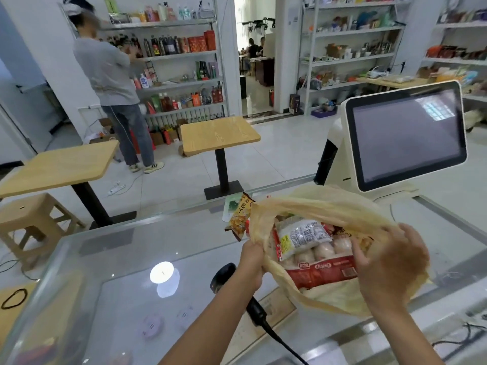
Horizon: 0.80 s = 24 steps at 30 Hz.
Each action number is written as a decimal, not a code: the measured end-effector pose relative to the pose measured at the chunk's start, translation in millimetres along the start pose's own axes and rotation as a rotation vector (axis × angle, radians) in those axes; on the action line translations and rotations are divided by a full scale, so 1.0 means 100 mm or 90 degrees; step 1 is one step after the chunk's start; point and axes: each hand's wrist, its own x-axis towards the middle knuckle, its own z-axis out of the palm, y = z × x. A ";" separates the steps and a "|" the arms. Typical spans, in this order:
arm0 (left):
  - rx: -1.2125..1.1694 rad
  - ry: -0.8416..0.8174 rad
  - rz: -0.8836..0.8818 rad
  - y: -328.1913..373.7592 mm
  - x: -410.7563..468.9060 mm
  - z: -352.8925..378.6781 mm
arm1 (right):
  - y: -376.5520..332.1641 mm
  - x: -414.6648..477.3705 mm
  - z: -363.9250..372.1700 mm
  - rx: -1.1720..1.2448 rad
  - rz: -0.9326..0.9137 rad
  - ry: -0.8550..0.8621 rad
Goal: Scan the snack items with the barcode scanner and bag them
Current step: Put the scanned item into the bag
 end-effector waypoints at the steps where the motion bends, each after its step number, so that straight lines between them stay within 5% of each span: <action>1: -0.044 -0.009 0.002 0.01 -0.01 0.03 | 0.12 -0.01 -0.01 0.014 0.068 -0.038; 6: -0.043 -0.092 0.060 0.13 -0.01 0.15 | 0.35 0.19 0.01 0.108 0.304 -0.256; 16: -0.053 -0.069 0.135 0.64 -0.08 0.28 | 0.50 0.60 0.13 0.560 0.630 -0.112; 24: -0.122 -0.110 0.157 0.82 -0.19 0.34 | 0.36 0.62 0.00 0.795 0.666 -0.113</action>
